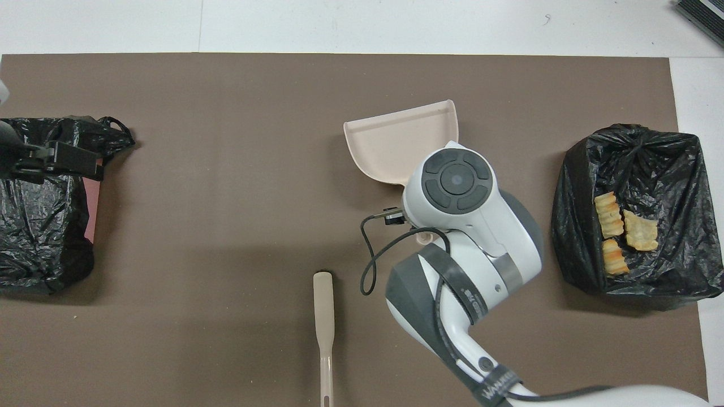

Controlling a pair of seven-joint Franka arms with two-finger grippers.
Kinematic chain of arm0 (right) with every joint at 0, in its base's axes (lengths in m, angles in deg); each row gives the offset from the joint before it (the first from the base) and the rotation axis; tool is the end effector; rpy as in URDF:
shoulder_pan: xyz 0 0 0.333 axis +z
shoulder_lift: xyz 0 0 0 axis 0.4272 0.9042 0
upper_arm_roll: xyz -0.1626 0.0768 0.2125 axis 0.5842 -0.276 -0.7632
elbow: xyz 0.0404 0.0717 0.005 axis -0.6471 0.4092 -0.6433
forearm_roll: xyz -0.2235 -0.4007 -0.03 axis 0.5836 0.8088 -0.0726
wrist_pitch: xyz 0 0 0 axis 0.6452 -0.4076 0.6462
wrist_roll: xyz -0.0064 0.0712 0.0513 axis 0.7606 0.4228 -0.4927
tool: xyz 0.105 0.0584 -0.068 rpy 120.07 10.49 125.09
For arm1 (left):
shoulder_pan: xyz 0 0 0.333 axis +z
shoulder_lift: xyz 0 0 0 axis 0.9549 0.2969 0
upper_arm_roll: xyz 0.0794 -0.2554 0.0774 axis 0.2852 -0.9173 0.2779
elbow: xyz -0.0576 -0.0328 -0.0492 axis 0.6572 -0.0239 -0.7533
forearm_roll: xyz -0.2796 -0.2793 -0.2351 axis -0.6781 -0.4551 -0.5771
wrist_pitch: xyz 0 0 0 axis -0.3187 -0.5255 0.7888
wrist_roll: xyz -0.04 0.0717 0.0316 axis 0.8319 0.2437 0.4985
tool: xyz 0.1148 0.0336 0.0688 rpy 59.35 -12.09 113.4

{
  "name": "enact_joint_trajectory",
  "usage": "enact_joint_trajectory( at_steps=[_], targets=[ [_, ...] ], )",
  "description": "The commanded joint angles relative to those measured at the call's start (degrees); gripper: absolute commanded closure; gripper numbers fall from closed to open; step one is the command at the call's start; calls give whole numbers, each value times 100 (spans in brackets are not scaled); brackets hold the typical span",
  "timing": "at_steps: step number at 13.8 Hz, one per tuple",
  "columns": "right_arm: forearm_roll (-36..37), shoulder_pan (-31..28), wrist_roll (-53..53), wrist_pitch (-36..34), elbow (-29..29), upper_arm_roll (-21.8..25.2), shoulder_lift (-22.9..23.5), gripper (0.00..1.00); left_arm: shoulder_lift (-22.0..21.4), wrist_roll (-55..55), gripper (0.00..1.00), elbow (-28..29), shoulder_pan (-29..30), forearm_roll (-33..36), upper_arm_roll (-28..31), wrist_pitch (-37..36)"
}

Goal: Sweep and dump trash in bin
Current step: 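Bring the empty dustpan back to the table center with the right gripper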

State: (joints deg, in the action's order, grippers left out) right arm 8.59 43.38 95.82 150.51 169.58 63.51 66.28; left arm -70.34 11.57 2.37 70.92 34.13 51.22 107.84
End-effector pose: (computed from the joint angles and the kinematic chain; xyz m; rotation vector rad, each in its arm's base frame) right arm 0.5862 0.4346 0.3070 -3.0992 0.0293 -0.0157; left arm 0.6417 -0.0334 0.5327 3.0776 -0.0845 -0.0036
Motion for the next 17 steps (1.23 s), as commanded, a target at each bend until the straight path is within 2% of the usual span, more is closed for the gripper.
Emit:
enact_joint_trajectory(
  at_steps=[1,5,6,7,10,11,13,15,17],
  targets=[
    [296,326,365,-19,-781,29,605,100,26,-70,0,-127,-39,138,-19,-171],
    [297,433,383,314,-746,3,746,100,-36,-61,0,4,-30,138,-19,-180],
    [271,441,418,498,-720,3,737,91,-44,-61,0,31,-30,138,-19,-180],
    [314,398,409,613,-667,3,737,75,-71,-69,0,48,-30,138,-19,-180],
    [315,406,322,615,-509,3,711,62,-158,-69,0,215,-39,138,-19,-189],
    [315,406,321,597,-483,3,693,54,-211,-61,0,285,-39,138,-28,-189],
    [323,432,321,519,-394,3,623,33,-299,-95,0,435,-21,130,-28,-127],
    [323,406,304,317,-229,-6,343,0,-308,-78,0,444,-21,130,-28,-136],
    [228,406,208,298,332,-15,-218,0,-238,-113,0,444,-91,130,-36,-75]
  ],
)
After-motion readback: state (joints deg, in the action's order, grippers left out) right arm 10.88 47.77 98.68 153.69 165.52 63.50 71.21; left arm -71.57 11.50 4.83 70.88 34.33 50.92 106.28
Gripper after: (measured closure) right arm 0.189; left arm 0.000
